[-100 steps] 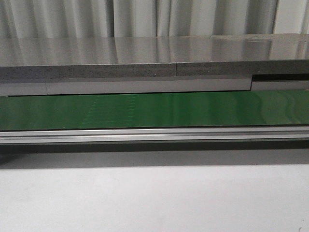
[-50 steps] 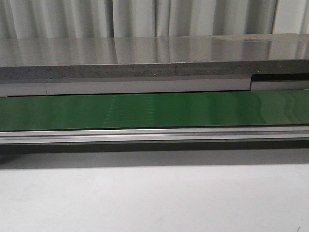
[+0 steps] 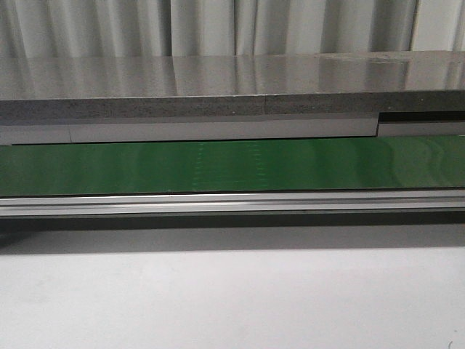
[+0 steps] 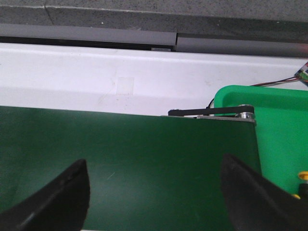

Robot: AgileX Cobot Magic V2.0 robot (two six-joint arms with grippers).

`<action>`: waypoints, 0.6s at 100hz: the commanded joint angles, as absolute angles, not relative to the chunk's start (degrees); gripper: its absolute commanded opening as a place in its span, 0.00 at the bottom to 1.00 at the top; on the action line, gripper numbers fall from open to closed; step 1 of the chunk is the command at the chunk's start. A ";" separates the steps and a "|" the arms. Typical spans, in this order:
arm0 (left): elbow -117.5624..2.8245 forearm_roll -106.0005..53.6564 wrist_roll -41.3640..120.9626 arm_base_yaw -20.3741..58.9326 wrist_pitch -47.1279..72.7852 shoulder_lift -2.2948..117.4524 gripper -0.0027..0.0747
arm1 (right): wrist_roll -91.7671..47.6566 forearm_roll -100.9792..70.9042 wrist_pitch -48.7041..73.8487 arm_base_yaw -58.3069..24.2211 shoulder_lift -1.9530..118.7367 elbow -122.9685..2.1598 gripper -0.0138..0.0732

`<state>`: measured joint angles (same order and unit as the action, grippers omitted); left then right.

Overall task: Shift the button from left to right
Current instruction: 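Open the right gripper to release the button in the green tray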

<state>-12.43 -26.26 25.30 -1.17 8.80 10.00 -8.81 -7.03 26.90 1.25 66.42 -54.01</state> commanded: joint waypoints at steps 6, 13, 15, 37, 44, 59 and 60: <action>-14.06 -27.08 25.41 -0.61 4.68 10.54 0.01 | -8.79 -7.58 19.38 1.22 55.61 -46.38 0.80; -14.06 -27.08 25.41 -0.61 4.68 10.54 0.01 | -8.79 -7.65 17.83 1.22 50.83 -42.30 0.79; -14.06 -27.08 25.41 -0.61 4.68 10.54 0.01 | -8.79 -7.75 17.50 1.22 49.44 -41.18 0.78; -14.06 -27.08 25.41 -0.61 4.68 10.54 0.01 | -8.79 -8.72 17.69 1.22 35.05 -32.57 0.44; -14.06 -27.08 25.41 -0.61 4.68 10.54 0.01 | -8.79 -8.72 18.36 1.22 31.12 -31.11 0.30; -14.06 -27.08 25.41 -0.61 4.68 10.54 0.01 | -8.79 -8.72 20.78 1.22 26.10 -30.24 0.08; -14.06 -27.08 25.41 -0.61 4.68 10.54 0.01 | -8.79 -8.72 20.85 1.22 25.97 -30.24 0.08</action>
<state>-12.43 -26.26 25.30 -1.17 8.80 10.00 -8.81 -8.30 23.42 1.25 27.80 -29.05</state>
